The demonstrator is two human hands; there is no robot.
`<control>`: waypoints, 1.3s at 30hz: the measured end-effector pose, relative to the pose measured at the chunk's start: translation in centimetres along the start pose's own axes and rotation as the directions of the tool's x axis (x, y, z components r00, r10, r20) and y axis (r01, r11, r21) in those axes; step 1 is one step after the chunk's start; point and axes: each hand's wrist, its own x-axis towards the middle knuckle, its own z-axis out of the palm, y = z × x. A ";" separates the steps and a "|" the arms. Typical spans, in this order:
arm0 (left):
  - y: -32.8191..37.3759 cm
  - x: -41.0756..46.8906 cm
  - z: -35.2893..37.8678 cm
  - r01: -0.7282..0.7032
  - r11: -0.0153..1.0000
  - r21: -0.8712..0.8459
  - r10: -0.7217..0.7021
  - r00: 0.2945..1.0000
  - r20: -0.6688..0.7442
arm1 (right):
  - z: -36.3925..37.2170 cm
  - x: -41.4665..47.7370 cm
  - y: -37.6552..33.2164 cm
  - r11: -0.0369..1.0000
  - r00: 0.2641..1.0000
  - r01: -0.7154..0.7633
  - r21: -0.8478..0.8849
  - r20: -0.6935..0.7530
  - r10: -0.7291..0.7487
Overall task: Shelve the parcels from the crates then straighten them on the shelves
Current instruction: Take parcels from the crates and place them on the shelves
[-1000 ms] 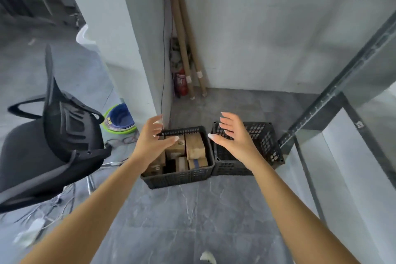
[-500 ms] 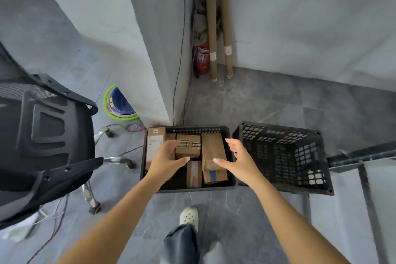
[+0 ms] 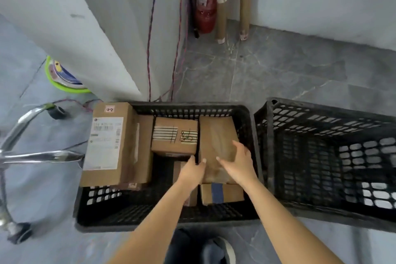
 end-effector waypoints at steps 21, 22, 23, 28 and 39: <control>20.7 -35.0 -9.3 -0.443 0.783 -0.437 0.566 0.800 0.202 | -26.2 -28.3 -19.2 0.728 0.932 0.363 0.582 -0.215 -0.292; 21.7 -37.5 -9.6 -0.493 0.762 -0.420 0.612 0.760 0.219 | -27.6 -30.4 -19.6 0.717 0.922 0.385 0.581 -0.215 -0.321; 22.5 -40.0 -9.7 -0.538 0.734 -0.414 0.655 0.723 0.221 | -28.9 -32.3 -19.9 0.711 0.917 0.395 0.582 -0.206 -0.340; 24.3 -52.3 -7.9 -0.761 0.558 -0.330 0.829 0.528 0.184 | -34.5 -42.5 -20.3 0.685 0.857 0.514 0.516 -0.285 -0.429; 26.0 -73.8 -1.6 -0.877 0.417 -0.239 0.852 0.285 0.440 | -44.1 -64.1 -14.5 0.387 0.752 0.659 0.646 -0.576 -0.320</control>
